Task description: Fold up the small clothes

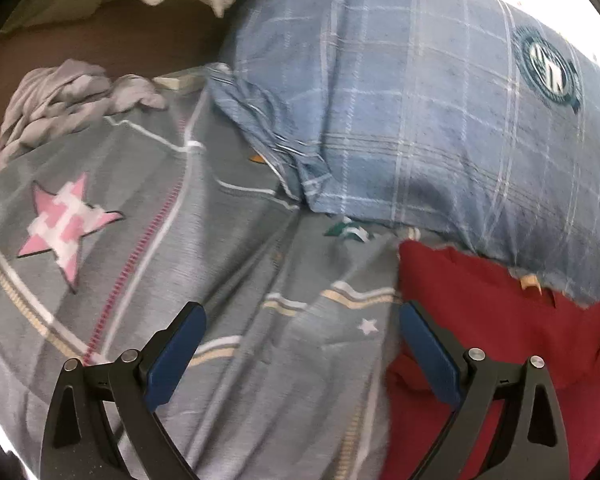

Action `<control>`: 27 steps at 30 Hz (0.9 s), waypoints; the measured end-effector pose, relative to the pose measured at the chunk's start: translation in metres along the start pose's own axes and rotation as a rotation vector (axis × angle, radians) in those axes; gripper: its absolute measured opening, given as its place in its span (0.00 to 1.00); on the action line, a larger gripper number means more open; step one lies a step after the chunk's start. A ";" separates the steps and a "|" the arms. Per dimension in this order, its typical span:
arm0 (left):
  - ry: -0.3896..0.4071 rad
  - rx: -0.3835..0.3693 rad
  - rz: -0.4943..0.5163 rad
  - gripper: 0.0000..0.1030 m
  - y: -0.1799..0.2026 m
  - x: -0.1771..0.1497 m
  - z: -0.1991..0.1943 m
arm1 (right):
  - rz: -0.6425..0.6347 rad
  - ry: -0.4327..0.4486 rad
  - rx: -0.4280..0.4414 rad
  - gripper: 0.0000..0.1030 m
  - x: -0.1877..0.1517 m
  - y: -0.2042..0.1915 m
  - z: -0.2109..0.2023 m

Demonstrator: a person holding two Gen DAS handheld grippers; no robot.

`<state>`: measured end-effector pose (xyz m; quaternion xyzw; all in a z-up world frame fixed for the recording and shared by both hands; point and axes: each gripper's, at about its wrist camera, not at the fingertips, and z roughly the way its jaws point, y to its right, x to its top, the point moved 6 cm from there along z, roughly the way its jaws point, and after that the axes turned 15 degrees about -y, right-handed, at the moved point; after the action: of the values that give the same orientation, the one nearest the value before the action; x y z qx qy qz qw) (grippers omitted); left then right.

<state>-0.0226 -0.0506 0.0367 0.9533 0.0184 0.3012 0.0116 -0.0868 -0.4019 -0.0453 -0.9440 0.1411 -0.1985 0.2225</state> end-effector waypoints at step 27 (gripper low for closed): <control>-0.058 -0.143 0.210 0.96 0.074 0.002 0.016 | 0.043 0.030 -0.226 0.44 -0.022 0.042 -0.024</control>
<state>-0.0096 -0.1243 0.0277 0.9551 -0.1036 0.2735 0.0485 -0.1247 -0.4389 -0.0524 -0.9568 0.1860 -0.1906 0.1165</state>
